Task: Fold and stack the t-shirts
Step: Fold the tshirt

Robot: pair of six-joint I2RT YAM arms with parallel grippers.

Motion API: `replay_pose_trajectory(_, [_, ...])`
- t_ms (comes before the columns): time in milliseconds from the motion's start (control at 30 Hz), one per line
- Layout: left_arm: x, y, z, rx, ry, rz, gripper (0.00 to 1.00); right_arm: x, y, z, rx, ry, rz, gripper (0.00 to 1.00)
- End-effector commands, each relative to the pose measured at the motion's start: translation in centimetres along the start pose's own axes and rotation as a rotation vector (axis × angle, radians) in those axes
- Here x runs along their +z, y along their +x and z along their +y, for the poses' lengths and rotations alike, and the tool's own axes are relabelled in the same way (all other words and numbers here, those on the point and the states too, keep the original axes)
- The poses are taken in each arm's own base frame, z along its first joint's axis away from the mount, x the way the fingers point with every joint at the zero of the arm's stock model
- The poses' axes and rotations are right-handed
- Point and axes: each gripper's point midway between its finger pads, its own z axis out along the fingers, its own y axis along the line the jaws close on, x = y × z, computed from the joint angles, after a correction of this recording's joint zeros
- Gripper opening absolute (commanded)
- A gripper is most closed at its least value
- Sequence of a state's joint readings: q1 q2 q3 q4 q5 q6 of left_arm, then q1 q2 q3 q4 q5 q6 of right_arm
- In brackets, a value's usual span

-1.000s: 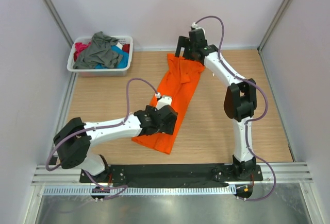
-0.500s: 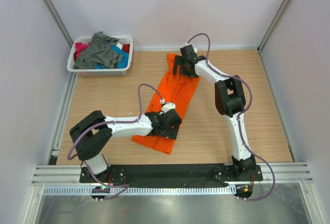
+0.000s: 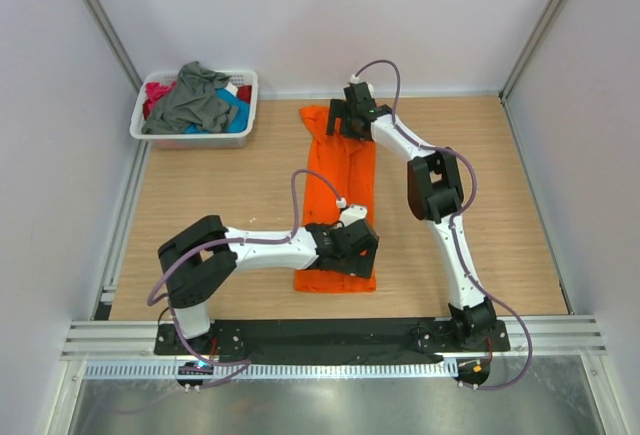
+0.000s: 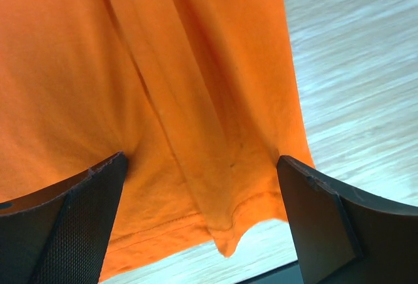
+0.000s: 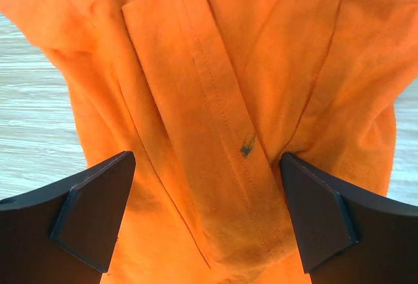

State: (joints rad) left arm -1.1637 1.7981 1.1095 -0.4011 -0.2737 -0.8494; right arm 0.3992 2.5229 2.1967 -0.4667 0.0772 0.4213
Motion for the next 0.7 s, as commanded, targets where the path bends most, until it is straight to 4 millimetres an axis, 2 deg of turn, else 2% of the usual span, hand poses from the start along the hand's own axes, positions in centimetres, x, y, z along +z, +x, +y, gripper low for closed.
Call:
replay_pose_trajectory(0, [-0.3, 2.4, -0.9, -0.003, 0.028, 0.103, 0.98, 1.9, 1.8, 0.9, -0.009, -0.056, 0.037, 1.00])
replay_pose_trajectory(67, [-0.6, 1.6, -0.6, 0.006, 0.007, 0.077, 0.98, 1.2, 1.1, 1.2, -0.025, -0.060, 0.030, 1.00])
replay_pose_trajectory(133, [-1.4, 0.6, -0.6, 0.020, 0.000, 0.054, 0.99, -0.3, -0.9, 1.9, -0.042, -0.074, -0.008, 1.00])
replay_pose_trajectory(200, [-2.8, -1.1, -0.6, 0.039, 0.003, 0.010, 1.00, -3.6, -4.6, 3.4, -0.050, -0.111, -0.088, 1.00])
replay_pose_trajectory(233, [-3.7, -2.7, -1.3, 0.033, 0.033, -0.023, 1.00, -5.1, -6.1, 3.8, -0.053, -0.128, -0.122, 1.00])
replay_pose_trajectory(267, [-4.2, -3.9, -1.2, 0.038, 0.044, -0.044, 1.00, -8.6, -9.5, 5.2, -0.051, -0.169, -0.211, 1.00])
replay_pose_trajectory(333, [-6.4, -6.6, -1.7, 0.005, 0.092, -0.097, 0.99, -12.0, -11.7, 6.8, -0.054, -0.244, -0.266, 1.00])
replay_pose_trajectory(367, [-6.9, -7.9, -1.1, -0.025, 0.098, -0.115, 1.00, -14.2, -13.2, 7.5, -0.051, -0.268, -0.308, 1.00])
replay_pose_trajectory(400, [-8.9, -9.2, -0.9, -0.051, 0.132, -0.154, 1.00, -17.6, -15.2, 8.0, -0.047, -0.291, -0.367, 1.00])
replay_pose_trajectory(433, [-9.6, -9.8, -0.4, -0.069, 0.142, -0.174, 1.00, -19.6, -16.2, 8.1, -0.044, -0.300, -0.397, 1.00])
replay_pose_trajectory(467, [-10.5, -11.0, 0.6, -0.103, 0.148, -0.205, 1.00, -20.8, -16.4, 8.0, -0.040, -0.298, -0.403, 1.00])
replay_pose_trajectory(500, [-12.2, -11.7, 1.3, -0.128, 0.173, -0.235, 1.00, -24.0, -17.6, 7.8, -0.029, -0.303, -0.447, 1.00])
replay_pose_trajectory(533, [-12.7, -12.5, 2.9, -0.170, 0.156, -0.254, 1.00, -25.0, -17.5, 7.5, -0.023, -0.291, -0.451, 1.00])
replay_pose_trajectory(567, [-13.1, -12.4, 4.2, -0.196, 0.137, -0.252, 1.00, -24.4, -15.7, 6.5, -0.006, -0.265, -0.393, 1.00])
replay_pose_trajectory(600, [-12.9, -11.5, 5.6, -0.224, 0.113, -0.237, 0.99, -27.2, -16.1, 5.6, 0.016, -0.239, -0.427, 1.00])
replay_pose_trajectory(633, [-14.1, -12.2, 7.4, -0.278, 0.107, -0.271, 0.99, -27.4, -14.8, 4.9, 0.030, -0.221, -0.393, 1.00])
replay_pose_trajectory(667, [-13.2, -10.6, 8.8, -0.307, 0.081, -0.244, 0.99, -25.9, -11.3, 3.5, 0.057, -0.186, -0.308, 1.00])
